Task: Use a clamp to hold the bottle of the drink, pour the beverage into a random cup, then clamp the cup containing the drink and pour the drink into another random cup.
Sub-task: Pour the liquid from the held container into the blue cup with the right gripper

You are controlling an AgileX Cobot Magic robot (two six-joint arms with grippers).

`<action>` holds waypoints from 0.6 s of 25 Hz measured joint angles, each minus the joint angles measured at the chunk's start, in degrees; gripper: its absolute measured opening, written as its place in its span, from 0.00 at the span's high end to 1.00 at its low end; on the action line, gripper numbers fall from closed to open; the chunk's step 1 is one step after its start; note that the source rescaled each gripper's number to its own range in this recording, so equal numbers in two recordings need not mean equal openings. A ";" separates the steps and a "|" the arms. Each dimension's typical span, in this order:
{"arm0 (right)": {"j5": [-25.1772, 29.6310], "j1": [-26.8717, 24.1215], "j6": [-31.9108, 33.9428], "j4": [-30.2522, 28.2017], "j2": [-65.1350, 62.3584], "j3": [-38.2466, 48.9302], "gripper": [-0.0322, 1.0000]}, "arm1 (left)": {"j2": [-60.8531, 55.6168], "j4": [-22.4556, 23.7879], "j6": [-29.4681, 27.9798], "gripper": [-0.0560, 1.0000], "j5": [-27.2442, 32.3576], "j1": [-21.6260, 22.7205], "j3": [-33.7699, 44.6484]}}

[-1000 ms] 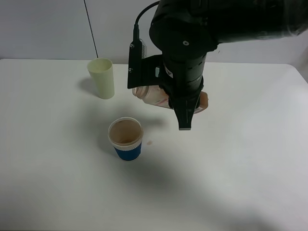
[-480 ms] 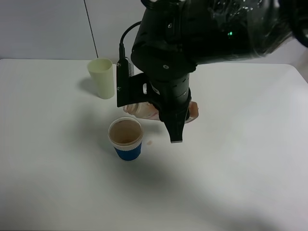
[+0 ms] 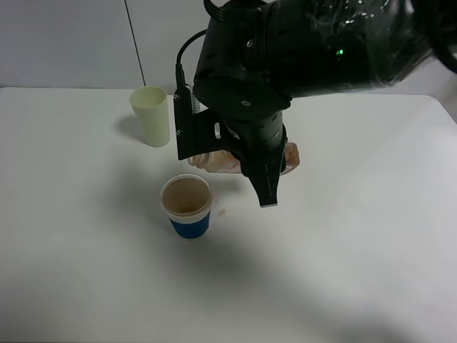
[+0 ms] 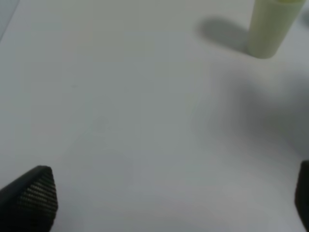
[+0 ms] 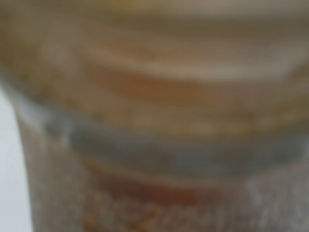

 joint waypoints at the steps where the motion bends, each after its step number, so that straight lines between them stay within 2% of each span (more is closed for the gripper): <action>1: 0.00 0.00 0.00 -0.14 0.00 0.00 0.95 | 0.00 0.00 0.00 0.00 0.00 0.00 0.00; 15: 0.52 1.94 0.00 -1.97 1.81 0.00 0.95 | 0.00 0.00 0.00 0.00 0.00 0.00 0.00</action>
